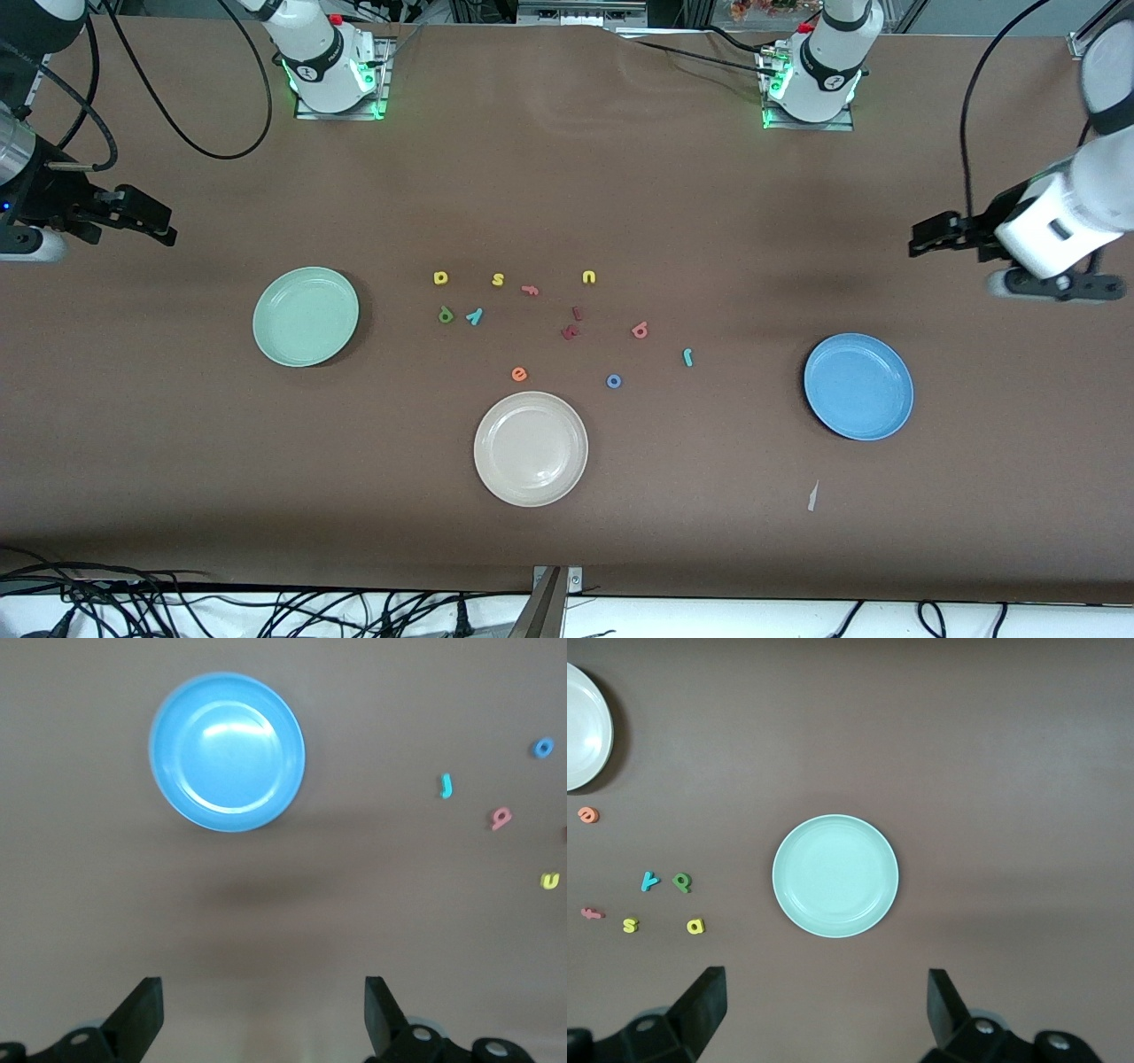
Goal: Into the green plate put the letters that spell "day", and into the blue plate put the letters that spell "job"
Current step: 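Grasp the teal J with the left gripper while the right gripper reaches letters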
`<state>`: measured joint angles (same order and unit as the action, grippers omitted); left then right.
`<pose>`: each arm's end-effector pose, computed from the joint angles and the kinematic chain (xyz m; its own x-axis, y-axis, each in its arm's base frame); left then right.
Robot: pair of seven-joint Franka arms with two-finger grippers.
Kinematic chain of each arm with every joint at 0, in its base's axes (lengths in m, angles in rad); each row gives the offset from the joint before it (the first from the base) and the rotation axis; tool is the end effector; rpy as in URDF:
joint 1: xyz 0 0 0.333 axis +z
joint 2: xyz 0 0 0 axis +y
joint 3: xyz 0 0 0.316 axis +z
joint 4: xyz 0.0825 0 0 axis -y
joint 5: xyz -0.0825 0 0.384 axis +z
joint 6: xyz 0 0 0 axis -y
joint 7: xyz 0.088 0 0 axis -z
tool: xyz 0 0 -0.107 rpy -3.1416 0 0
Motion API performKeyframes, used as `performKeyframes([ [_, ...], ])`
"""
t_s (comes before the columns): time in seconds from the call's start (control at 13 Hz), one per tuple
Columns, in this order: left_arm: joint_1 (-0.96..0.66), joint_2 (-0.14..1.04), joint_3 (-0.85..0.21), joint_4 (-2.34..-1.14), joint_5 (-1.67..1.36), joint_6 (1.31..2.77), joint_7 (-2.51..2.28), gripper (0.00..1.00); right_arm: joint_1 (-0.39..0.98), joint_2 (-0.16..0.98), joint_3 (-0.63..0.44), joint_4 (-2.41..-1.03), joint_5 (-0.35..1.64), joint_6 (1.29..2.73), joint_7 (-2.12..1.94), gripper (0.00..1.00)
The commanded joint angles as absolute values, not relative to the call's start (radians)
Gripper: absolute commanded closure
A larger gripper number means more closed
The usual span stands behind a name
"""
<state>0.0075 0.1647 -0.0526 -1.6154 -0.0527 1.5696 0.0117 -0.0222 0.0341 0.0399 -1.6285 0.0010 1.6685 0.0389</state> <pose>0.5889 -0.0303 0.5094 0.9765 -0.0569 -0.2080 -0.0448 -0.9970 0.0626 0.5717 0.0099 0.5865 0.9998 -0.0213 0.0058 -0.0213 -0.9998 -0.0026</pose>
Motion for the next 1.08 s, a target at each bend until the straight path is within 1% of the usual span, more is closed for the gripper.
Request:
performKeyframes([
  [0.0,-0.059,0.264,-0.048,-1.574,-0.074,1.571,0.006,0.00,-0.025,0.021,0.046,-1.641,-0.005,1.667,0.051,0.00],
  [0.08,-0.080,0.291,-0.048,-1.574,-0.075,1.594,0.003,0.00,-0.023,0.021,0.046,-1.641,-0.005,1.667,0.051,0.00],
  [0.23,-0.126,0.346,-0.048,-1.580,-0.112,1.707,-0.061,0.00,-0.023,0.021,0.046,-1.641,-0.005,1.663,0.051,0.00],
  [0.31,-0.149,0.382,-0.048,-1.578,-0.115,1.741,-0.080,0.00,-0.021,0.021,0.048,-1.641,-0.005,1.661,0.051,0.00],
  [0.54,-0.228,0.461,-0.048,-1.578,-0.127,1.880,-0.188,0.00,0.023,0.047,0.054,-1.641,-0.003,1.683,0.093,0.00],
  [0.77,-0.288,0.552,-0.048,-1.578,-0.132,2.043,-0.345,0.00,0.119,0.077,0.054,-1.643,-0.005,1.698,0.255,0.00],
  [1.0,-0.337,0.626,-0.048,-1.588,-0.129,2.178,-0.449,0.00,0.211,0.149,0.054,-1.646,-0.011,1.794,0.498,0.00],
])
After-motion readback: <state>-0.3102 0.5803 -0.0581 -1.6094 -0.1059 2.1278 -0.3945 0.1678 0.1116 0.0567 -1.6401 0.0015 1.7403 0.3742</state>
